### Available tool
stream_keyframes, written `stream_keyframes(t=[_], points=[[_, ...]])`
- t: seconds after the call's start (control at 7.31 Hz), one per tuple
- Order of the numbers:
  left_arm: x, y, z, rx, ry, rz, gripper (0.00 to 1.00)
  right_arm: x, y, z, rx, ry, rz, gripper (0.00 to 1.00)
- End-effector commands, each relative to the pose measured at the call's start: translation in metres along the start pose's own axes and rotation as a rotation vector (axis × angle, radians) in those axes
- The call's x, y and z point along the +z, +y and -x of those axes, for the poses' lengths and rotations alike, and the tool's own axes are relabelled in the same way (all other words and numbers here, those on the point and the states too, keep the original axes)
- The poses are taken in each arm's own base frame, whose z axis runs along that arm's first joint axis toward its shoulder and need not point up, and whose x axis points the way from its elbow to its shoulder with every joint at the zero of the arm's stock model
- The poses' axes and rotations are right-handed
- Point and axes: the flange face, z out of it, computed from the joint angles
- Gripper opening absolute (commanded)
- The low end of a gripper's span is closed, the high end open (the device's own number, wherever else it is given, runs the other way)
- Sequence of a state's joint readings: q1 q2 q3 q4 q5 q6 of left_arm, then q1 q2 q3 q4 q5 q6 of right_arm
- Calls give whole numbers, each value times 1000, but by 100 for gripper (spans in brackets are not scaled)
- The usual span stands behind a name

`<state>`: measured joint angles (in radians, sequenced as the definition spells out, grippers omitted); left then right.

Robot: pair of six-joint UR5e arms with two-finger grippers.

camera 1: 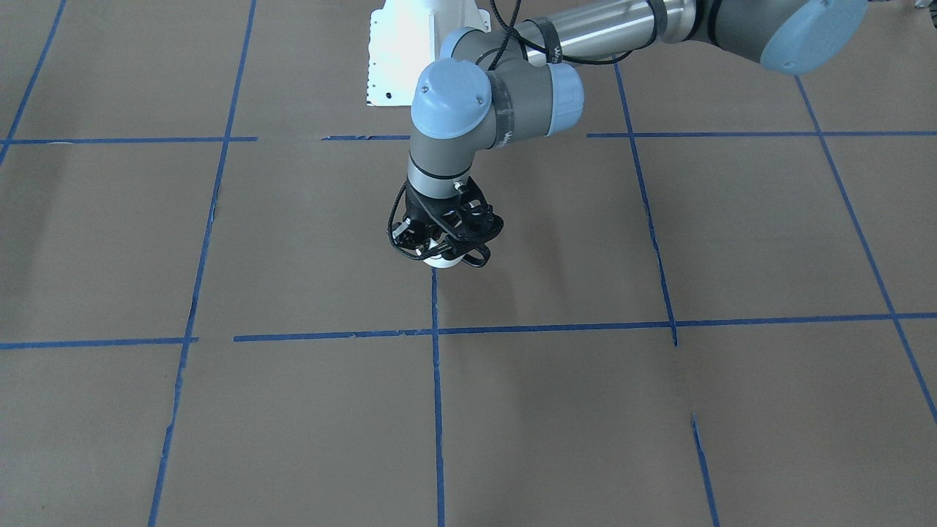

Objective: Flip mug
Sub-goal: 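Lift the mug with the left gripper and rotate it upright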

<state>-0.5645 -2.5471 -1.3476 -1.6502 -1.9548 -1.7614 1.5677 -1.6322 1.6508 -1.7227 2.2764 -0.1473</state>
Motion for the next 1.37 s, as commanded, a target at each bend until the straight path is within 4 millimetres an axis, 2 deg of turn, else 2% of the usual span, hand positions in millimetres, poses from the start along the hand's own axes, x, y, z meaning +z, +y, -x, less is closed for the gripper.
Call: stream_keyframes(t=[0.0,0.14,0.27,0.41,0.55,0.68,0.82,0.96,1.09,1.23], points=[[25,21,-1,3,-63,-2,0,0,0,0,-1,0,-1,100],[31,32,0,11,-70,8,0,0,0,0,0,0,0,100],[34,33,1,13,-75,8,0,0,0,0,0,0,0,100],[38,32,2,13,-78,-9,25,0,0,0,0,0,0,100],[48,44,5,32,-80,-48,44,0,0,0,0,0,0,100],[46,47,5,37,-71,-55,61,0,0,0,0,0,0,100],[41,49,4,39,-63,-52,83,0,0,0,0,0,0,100],[22,51,6,50,-24,-45,99,0,0,0,0,0,0,100],[0,51,13,54,5,-38,99,0,0,0,0,0,0,100],[-35,45,19,45,17,-52,99,0,0,0,0,0,0,100]])
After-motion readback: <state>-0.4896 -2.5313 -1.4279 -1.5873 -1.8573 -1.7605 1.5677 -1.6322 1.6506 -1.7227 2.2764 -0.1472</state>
